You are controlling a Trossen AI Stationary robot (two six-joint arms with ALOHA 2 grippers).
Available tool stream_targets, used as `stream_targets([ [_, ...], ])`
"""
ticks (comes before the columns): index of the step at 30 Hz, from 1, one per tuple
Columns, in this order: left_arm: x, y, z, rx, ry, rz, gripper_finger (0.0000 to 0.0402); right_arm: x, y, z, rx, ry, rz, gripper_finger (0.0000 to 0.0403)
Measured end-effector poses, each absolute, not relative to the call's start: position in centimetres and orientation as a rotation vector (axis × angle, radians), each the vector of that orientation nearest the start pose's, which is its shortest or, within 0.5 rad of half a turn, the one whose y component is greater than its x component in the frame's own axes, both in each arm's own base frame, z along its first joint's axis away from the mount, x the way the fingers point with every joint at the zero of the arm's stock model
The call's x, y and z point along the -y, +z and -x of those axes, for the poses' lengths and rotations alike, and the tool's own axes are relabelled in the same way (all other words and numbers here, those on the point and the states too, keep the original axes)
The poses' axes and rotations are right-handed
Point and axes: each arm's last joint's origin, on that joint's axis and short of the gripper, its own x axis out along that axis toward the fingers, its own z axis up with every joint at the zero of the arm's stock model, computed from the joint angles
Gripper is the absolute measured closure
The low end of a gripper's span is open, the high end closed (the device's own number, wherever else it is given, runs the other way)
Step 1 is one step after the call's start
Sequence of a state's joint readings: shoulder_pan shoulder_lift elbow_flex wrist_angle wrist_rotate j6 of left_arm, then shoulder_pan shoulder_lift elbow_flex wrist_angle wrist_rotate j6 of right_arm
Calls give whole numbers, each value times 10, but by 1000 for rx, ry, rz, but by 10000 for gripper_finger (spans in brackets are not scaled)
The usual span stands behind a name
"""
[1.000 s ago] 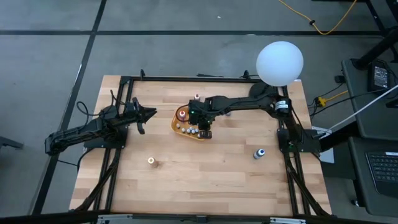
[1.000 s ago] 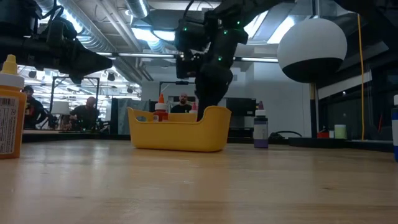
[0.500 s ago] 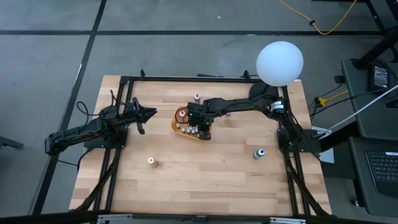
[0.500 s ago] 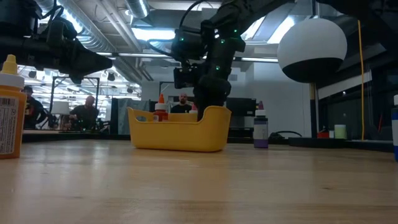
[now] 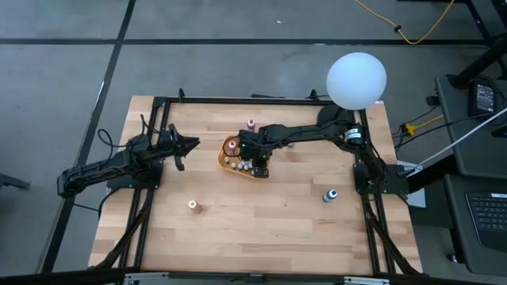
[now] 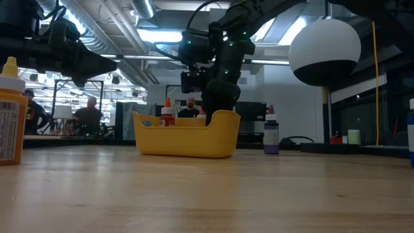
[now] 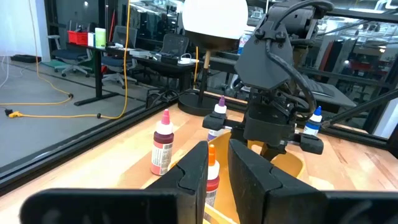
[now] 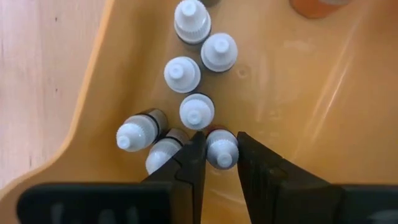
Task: Pick & Place food coloring
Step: Put the small pink food coloring bottle into the yellow bin, then put the large yellow food coloring bottle into the yellow bin
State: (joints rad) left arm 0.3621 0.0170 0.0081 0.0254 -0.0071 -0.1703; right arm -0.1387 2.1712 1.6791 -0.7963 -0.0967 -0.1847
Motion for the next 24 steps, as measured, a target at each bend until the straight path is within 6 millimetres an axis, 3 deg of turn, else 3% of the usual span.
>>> stream_targets([
  [8,-35,167,-92,48,367,165,343,58,166,-436,-1276,82,7,277],
  [18,-35,167,-92,48,367,166,341,58,168,-435,-1284,83,5,272],
  [24,-35,167,-92,48,367,165,344,59,191,-433,-1282,68,17,272],
])
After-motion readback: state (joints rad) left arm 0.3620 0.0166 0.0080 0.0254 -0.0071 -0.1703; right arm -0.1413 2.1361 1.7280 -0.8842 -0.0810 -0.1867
